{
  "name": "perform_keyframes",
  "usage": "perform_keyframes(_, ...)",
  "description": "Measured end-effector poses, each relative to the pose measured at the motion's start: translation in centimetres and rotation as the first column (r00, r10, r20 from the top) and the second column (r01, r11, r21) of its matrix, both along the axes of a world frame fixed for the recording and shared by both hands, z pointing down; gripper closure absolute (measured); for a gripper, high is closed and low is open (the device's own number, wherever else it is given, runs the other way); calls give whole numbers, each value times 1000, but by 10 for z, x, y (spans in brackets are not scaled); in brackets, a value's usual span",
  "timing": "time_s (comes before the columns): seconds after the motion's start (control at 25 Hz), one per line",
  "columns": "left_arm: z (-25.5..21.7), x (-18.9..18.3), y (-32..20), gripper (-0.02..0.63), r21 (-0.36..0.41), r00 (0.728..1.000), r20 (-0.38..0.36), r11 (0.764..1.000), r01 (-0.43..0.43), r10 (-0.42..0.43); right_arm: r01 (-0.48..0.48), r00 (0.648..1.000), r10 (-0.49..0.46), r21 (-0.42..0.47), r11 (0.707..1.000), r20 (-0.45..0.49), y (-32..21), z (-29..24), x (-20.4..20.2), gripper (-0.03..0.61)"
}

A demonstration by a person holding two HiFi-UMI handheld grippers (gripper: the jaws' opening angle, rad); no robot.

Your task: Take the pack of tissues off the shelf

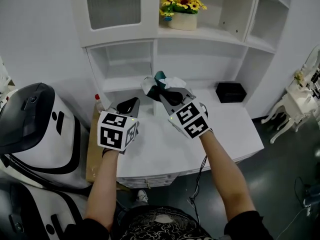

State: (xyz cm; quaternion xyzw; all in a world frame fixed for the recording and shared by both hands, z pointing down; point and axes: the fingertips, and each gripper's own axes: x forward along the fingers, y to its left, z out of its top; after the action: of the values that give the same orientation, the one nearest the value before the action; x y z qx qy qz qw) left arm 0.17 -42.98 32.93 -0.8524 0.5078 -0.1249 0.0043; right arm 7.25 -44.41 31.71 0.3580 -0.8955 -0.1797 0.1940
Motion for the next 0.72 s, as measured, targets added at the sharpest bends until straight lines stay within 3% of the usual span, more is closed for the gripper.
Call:
perform_keyframes(0.36,-4,77,32,607,28,997,-25,997,-78,78,-137,987,137,-12,991,85,43,-2,94,571)
perform_keyframes(0.72,3,139,67,607,43,988,-17,987,-154,154,-286,925,292,-63,956,242,93,-7,185,571)
